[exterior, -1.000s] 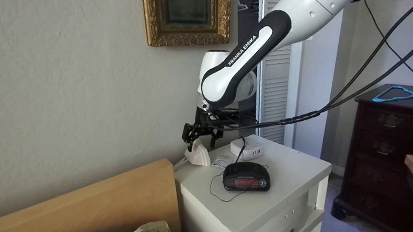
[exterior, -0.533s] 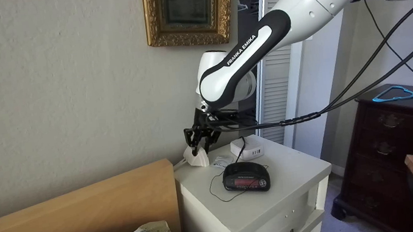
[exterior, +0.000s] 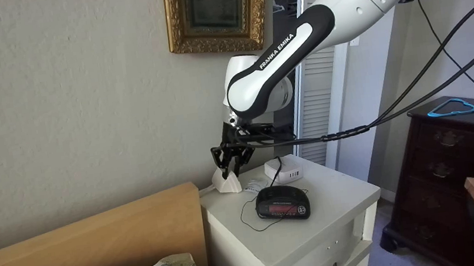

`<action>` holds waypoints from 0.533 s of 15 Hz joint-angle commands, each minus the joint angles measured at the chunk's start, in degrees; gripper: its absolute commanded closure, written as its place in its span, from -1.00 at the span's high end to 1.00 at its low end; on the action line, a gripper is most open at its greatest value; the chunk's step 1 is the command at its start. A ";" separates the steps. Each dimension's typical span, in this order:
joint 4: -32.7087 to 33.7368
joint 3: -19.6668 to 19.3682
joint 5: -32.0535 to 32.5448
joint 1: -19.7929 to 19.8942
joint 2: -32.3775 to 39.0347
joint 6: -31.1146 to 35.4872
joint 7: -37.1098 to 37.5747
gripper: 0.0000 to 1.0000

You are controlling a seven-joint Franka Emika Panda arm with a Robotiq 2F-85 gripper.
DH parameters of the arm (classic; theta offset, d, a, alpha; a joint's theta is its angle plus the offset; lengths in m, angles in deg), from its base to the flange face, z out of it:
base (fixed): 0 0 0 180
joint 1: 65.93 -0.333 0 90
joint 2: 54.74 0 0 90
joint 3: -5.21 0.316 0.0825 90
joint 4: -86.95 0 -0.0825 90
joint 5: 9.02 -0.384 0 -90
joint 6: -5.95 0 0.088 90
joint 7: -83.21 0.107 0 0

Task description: Move the white object to the left

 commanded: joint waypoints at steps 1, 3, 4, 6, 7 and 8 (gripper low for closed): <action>-4.56 -0.55 0.26 -1.26 -4.28 -2.60 2.54 -0.75; -5.25 -1.70 0.19 -2.32 -5.56 -4.04 6.19 -0.75; -5.31 -1.99 -0.12 -2.66 -6.13 -5.06 8.17 -0.75; -5.09 -1.78 -0.62 -2.65 -7.08 -7.30 11.00 -0.75; -4.64 -1.09 -0.81 -2.14 -7.46 -8.89 11.21 -0.75; -4.44 -0.45 -0.89 -1.69 -7.81 -10.04 11.06 -0.75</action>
